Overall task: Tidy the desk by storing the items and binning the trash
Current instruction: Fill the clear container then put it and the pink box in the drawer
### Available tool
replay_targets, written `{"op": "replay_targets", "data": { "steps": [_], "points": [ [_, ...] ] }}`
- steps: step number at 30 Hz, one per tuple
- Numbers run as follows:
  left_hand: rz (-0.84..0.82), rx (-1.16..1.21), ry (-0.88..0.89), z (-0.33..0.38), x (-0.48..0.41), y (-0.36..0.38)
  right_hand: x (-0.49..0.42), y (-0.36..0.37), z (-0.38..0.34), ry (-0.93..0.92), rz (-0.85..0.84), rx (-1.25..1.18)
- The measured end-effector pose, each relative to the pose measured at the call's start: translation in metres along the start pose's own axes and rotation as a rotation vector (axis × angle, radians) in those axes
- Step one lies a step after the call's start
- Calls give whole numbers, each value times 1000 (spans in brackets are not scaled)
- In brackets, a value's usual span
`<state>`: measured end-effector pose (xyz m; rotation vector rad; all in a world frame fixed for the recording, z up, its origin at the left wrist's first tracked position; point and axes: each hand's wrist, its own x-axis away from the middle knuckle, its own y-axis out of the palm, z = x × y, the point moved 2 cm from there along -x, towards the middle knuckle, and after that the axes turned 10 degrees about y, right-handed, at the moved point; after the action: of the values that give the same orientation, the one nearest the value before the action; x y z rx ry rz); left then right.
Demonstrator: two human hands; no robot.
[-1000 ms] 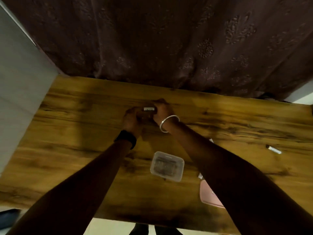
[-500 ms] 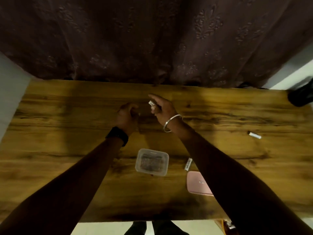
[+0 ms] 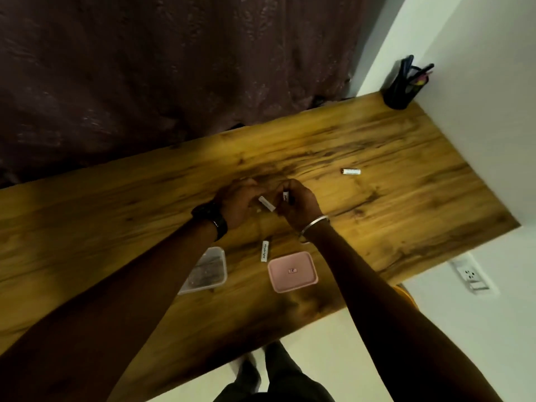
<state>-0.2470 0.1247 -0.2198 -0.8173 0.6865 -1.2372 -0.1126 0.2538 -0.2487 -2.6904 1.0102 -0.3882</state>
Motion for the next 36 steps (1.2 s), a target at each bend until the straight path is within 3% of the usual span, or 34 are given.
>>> {"op": "replay_targets", "data": {
  "steps": [3,7,13,17,22,27,36],
  "points": [
    [-94,-152,-7,12,-12,7,14,-14,8,112,-29,-96],
    [-178,-183,-43,15,-19,15,29,-22,11,245,-64,-242],
    [-167,-205,-89,18,-15,19,37,-24,19,260,-16,-153],
    [-52,-45,-96,23,-16,17,41,-38,14,212,13,-136],
    [-149,19,-169,49,-4,17,22,-59,16,127,103,1],
    [-278,-6,-424,50,15,36,-16,-83,20,71,84,275],
    [-156,-83,-727,70,27,69,-52,-122,40,-79,-72,632]
  ]
}}
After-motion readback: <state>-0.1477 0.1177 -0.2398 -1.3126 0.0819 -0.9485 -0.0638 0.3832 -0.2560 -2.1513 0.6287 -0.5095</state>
